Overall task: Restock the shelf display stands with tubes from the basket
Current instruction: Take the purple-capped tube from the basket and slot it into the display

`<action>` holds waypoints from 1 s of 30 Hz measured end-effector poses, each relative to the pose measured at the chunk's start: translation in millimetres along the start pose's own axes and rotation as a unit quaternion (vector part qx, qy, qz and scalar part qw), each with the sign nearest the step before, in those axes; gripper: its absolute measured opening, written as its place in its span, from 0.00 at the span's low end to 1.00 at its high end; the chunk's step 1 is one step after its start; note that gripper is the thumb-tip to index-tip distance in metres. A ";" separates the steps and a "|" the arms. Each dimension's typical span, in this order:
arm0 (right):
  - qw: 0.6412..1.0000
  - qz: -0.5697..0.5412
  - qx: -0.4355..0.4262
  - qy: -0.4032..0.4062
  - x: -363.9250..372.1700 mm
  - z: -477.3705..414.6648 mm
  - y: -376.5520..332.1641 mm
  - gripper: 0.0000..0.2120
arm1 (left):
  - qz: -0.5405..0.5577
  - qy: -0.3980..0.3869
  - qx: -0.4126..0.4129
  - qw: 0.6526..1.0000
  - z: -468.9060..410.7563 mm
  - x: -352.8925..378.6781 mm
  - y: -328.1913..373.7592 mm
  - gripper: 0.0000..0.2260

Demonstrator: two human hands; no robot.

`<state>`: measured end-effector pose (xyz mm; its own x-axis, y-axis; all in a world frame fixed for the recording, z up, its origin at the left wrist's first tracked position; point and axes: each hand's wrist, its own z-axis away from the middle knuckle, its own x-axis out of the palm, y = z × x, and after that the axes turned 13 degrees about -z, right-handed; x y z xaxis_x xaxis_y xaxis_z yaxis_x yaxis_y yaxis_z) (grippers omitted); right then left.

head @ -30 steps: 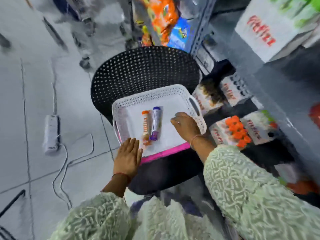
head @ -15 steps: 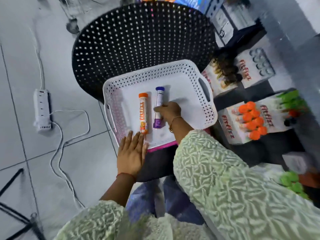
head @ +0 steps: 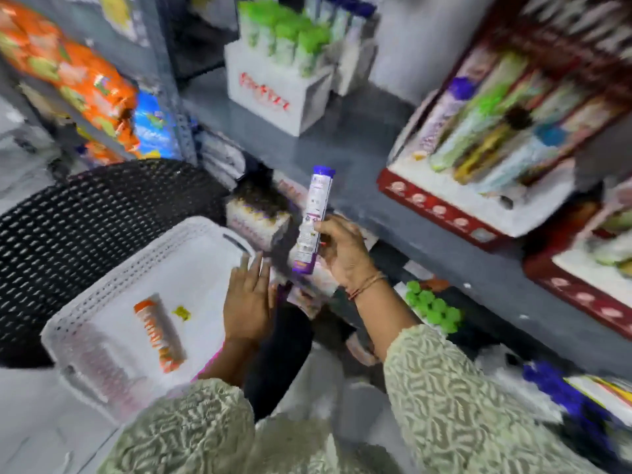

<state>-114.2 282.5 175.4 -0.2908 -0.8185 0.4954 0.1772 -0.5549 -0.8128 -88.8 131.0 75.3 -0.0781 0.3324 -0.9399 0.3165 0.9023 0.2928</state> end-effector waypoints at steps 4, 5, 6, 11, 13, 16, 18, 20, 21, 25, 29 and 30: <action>0.995 0.031 -0.089 0.036 -43.1 29.6 -65.5 0.05 | 0.026 0.042 0.149 0.988 -43.8 -13.0 85.3 0.26; 0.991 0.043 -0.116 0.050 -56.7 39.1 -82.7 0.05 | 0.030 0.050 0.187 0.981 -49.2 -17.3 110.0 0.26; 0.987 0.051 -0.138 0.060 -66.8 46.6 -96.6 0.04 | 0.035 0.052 0.216 0.974 -52.8 -19.8 129.0 0.26; 0.969 0.080 -0.206 0.111 -109.6 74.8 -146.1 0.10 | 0.036 0.041 0.290 0.955 -60.9 -22.0 193.1 0.29; 0.960 0.096 -0.229 0.133 -127.7 88.9 -160.5 0.12 | 0.031 0.027 0.311 0.949 -62.4 -19.4 213.2 0.31; 0.948 0.092 -0.259 0.162 -147.7 110.2 -172.9 0.09 | 0.039 -0.001 0.337 0.941 -58.3 -13.6 233.4 0.35; 0.942 0.090 -0.271 0.177 -159.7 124.4 -179.8 0.10 | 0.041 -0.026 0.357 0.933 -52.9 -9.7 244.5 0.38; 0.938 0.105 -0.273 0.186 -170.1 135.4 -187.3 0.13 | 0.031 -0.027 0.365 0.930 -48.6 -6.2 252.5 0.38; 0.936 0.116 -0.273 0.191 -175.6 139.9 -191.3 0.14 | 0.027 -0.025 0.367 0.930 -46.6 -5.0 256.6 0.38; 0.928 0.134 -0.274 0.215 -191.8 147.6 -204.5 0.15 | 0.034 -0.029 0.377 0.925 -44.4 -1.2 269.0 0.42; 0.929 0.144 -0.264 0.218 -200.3 148.8 -204.8 0.15 | 0.023 -0.032 0.367 0.929 -42.6 1.2 277.3 0.38; 0.929 0.143 -0.261 0.217 -201.3 148.1 -203.5 0.15 | 0.020 -0.028 0.365 0.930 -42.4 1.4 277.8 0.37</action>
<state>47.5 538.1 286.4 -0.6742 -0.7216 0.1573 -0.1422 -0.0821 -0.9864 -41.1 393.7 162.8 -0.0095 0.3289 -0.9443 0.8771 0.4562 0.1501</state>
